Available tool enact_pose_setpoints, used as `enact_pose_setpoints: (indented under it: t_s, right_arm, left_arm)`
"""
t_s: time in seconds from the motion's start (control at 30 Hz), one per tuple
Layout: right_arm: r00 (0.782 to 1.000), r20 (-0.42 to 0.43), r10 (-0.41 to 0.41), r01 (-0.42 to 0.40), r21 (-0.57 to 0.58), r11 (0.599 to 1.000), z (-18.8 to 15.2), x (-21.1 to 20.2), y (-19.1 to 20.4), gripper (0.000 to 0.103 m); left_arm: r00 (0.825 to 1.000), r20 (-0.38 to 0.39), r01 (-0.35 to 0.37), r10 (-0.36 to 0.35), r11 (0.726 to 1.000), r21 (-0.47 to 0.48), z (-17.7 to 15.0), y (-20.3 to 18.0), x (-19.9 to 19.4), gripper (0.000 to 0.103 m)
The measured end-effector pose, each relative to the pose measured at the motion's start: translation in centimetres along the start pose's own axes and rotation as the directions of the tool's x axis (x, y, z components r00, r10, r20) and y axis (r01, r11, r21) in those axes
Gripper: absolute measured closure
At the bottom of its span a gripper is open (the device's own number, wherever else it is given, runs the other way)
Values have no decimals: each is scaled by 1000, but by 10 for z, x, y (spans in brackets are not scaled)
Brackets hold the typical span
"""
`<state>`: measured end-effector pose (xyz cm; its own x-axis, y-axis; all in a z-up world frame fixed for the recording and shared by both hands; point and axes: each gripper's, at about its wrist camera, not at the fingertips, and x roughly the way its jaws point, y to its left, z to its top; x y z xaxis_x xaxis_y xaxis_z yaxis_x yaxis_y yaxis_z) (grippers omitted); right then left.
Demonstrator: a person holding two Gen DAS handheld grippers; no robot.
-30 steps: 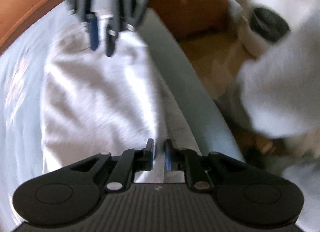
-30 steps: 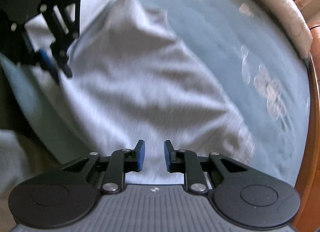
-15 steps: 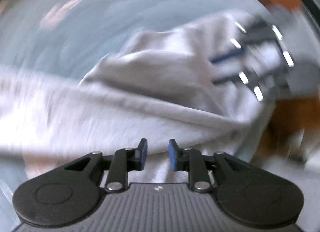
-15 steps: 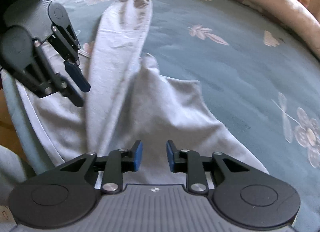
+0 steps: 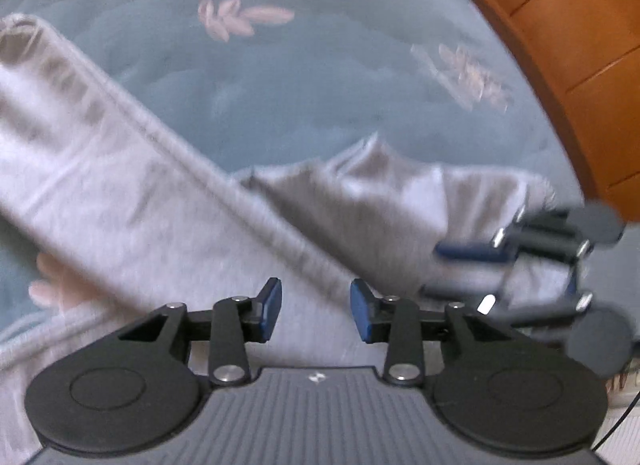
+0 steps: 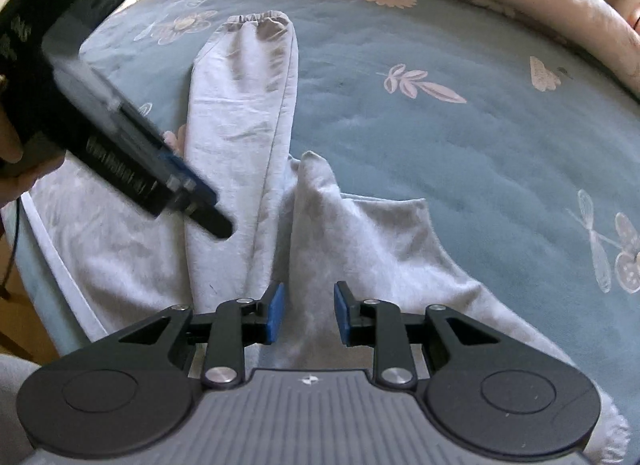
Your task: Fold clothes
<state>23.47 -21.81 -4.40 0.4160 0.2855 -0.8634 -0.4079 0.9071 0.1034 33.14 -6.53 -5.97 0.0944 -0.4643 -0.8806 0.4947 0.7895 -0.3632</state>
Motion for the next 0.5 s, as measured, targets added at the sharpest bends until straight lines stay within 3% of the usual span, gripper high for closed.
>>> enact_pose_setpoints:
  t_s: [0.2, 0.33, 0.43, 0.5]
  right_arm:
    - [995, -36, 98, -96, 65, 993, -4, 17, 6, 72]
    - [990, -37, 134, -130, 101, 986, -5, 20, 3, 72]
    - [988, -40, 150, -146, 104, 984, -5, 21, -1, 72]
    - [988, -46, 147, -144, 75, 987, -4, 20, -2, 72]
  left_arm:
    - [996, 85, 11, -14, 999, 44, 36, 0, 0, 66]
    - [990, 111, 76, -81, 996, 54, 62, -4, 7, 66]
    - [992, 45, 108, -115, 986, 128, 79, -12, 24, 65]
    - [996, 6, 92, -94, 981, 173, 82, -16, 37, 65]
